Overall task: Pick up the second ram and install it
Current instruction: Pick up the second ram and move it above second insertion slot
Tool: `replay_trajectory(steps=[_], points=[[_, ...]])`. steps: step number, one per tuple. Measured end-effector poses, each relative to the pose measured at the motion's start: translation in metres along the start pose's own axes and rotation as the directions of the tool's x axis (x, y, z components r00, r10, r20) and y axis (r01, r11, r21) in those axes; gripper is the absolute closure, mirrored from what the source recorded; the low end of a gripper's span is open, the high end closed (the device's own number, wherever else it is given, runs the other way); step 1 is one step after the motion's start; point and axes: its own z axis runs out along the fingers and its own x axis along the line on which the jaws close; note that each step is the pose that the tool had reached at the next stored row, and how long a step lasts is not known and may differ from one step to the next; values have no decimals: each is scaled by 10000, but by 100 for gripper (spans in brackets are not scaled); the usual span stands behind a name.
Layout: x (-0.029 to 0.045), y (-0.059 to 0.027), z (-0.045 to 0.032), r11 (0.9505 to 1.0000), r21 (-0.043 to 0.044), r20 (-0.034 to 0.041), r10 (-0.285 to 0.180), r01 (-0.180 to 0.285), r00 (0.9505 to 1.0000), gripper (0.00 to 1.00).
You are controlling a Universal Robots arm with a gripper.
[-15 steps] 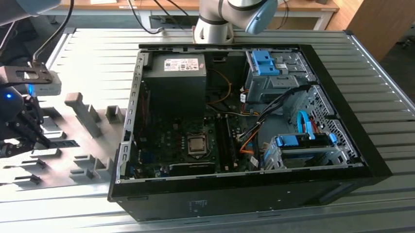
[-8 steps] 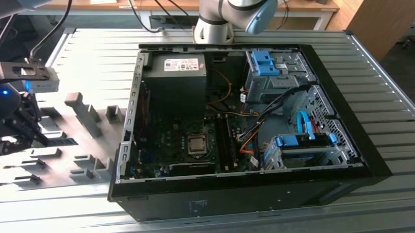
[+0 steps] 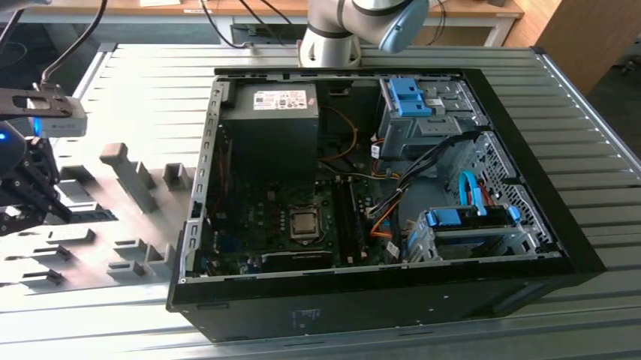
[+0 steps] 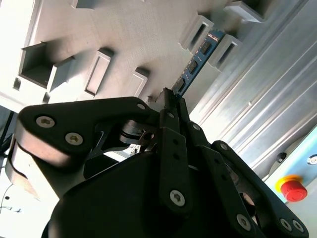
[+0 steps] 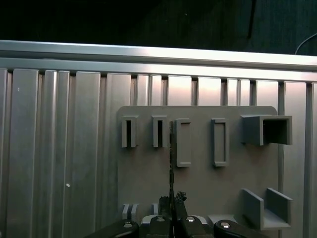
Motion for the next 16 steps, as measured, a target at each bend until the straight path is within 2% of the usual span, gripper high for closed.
replay_trajectory(steps=[16], points=[[-8, 0, -155, 10000, 2, 40, 0, 0, 10000, 86]])
